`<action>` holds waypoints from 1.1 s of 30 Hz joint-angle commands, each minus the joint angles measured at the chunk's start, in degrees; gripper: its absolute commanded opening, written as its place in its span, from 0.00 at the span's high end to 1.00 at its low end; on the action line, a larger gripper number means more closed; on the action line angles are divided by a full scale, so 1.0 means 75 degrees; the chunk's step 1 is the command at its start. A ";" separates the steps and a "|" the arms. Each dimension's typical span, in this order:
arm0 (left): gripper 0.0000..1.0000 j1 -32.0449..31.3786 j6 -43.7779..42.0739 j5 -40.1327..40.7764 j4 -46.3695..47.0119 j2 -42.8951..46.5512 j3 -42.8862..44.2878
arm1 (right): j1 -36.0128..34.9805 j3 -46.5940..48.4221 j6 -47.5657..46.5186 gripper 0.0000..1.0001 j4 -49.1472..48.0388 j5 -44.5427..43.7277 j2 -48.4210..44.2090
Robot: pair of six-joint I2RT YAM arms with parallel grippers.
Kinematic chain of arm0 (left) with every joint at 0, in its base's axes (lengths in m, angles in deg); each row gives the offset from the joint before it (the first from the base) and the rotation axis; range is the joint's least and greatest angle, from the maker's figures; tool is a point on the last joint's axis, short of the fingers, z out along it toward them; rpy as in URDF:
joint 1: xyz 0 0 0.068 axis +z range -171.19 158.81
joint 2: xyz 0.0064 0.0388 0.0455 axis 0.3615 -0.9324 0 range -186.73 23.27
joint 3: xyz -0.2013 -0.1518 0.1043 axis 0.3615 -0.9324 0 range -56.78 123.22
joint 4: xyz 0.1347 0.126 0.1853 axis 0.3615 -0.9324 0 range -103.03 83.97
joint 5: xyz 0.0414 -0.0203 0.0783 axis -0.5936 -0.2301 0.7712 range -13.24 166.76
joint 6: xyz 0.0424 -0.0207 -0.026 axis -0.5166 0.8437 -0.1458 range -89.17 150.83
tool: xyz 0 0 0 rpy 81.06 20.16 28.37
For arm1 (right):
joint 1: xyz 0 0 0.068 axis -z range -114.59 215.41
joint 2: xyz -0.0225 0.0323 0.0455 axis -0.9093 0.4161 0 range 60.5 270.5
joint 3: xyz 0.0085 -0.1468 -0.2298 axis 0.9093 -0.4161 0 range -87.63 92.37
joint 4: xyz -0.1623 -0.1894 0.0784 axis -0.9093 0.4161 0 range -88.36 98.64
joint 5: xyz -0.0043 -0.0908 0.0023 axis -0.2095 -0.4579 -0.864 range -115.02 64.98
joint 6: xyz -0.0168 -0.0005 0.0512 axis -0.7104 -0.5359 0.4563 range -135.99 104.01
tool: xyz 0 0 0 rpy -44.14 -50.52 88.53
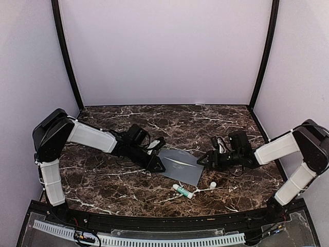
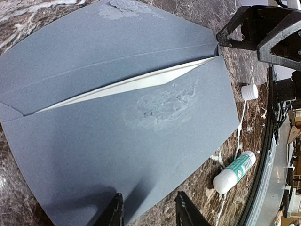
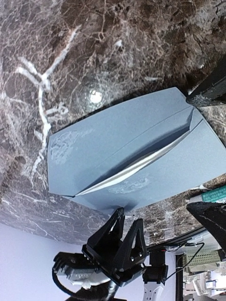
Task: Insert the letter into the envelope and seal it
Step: Seal the envelope flap on the envelope.
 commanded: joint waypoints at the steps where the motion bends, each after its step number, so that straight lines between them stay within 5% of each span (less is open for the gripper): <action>1: 0.63 -0.0032 -0.0146 0.0258 -0.0402 -0.0180 0.0097 | -0.0027 -0.0143 0.0050 0.35 -0.0894 0.0722 -0.0448; 9: 0.64 -0.0035 -0.0218 0.0353 -0.0505 -0.0349 0.0230 | -0.0191 -0.0190 -0.0044 0.38 -0.1236 0.1250 -0.0636; 16: 0.65 -0.0038 -0.0566 0.0292 -0.0714 -0.0414 0.0364 | -0.0198 0.0269 -0.0926 0.34 0.0583 -0.0599 -0.0905; 33: 0.65 -0.0037 -0.0823 0.0388 -0.0934 -0.0426 0.0536 | -0.0088 0.2699 -0.2248 0.33 0.1948 -0.0432 0.1744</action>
